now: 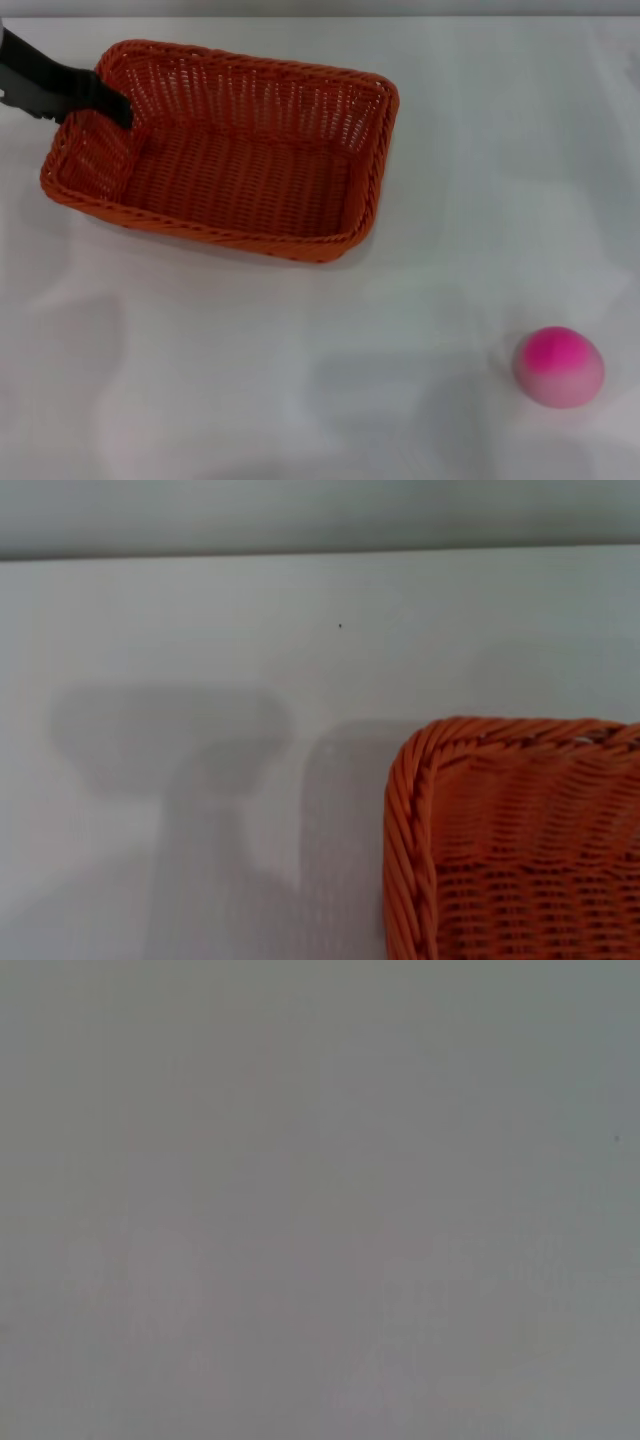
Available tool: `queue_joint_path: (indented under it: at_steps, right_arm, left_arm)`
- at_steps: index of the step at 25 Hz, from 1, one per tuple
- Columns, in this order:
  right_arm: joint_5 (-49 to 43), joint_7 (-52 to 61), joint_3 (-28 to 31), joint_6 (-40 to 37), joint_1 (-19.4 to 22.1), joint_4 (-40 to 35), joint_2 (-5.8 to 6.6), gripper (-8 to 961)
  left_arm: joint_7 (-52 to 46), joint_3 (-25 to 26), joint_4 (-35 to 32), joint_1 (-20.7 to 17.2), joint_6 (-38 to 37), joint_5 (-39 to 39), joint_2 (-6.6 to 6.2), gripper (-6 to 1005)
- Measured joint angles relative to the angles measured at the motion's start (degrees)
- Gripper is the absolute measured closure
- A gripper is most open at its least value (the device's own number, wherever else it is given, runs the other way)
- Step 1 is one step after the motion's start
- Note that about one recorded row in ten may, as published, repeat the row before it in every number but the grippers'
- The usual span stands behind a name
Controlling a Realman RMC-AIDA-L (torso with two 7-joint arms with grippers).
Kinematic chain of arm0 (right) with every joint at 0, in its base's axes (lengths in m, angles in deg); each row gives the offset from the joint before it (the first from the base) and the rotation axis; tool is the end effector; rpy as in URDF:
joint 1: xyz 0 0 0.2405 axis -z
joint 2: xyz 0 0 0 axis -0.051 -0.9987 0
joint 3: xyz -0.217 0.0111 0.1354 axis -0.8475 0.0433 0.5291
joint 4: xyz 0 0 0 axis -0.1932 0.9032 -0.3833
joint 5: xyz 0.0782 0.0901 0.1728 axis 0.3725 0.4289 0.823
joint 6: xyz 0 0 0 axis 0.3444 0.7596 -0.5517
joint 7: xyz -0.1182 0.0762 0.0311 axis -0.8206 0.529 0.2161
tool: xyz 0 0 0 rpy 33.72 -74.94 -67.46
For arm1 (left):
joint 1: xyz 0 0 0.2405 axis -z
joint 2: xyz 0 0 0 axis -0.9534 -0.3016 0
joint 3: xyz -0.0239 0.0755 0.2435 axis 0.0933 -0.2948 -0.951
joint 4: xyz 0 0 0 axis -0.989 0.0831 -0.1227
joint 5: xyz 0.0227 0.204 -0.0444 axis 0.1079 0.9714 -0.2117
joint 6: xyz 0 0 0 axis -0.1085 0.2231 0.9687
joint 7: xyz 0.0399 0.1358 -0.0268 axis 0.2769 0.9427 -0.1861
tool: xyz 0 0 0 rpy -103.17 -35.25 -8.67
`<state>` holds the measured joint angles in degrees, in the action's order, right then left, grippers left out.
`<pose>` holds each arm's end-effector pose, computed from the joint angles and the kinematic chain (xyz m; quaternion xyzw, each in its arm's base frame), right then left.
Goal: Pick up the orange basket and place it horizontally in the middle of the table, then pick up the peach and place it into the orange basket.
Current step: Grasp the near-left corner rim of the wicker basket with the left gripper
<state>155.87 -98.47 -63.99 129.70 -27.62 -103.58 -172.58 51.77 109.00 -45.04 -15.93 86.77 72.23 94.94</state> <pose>0.3936 0.3668 0.0943 -0.6752 0.3092 0.2056 0.6374 -0.2095 0.4464 0.0407 -0.7999 -0.5352 0.1048 0.2507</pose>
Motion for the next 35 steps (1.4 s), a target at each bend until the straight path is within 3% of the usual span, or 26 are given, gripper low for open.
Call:
queue_joint_path:
  at_steps: [20,35]
  right_arm:
    - [0.0,0.2,-0.7,0.1,0.7,-0.1,-0.18,96]
    - [0.0,0.2,-0.7,0.1,0.4,-0.3,-0.17,95]
  left_arm:
    - [0.4,0.0,-3.3,-0.8,-5.3,0.0,-0.46,224]
    - [1.1,0.0,-6.7,-0.7,-8.3,-0.2,0.01,226]
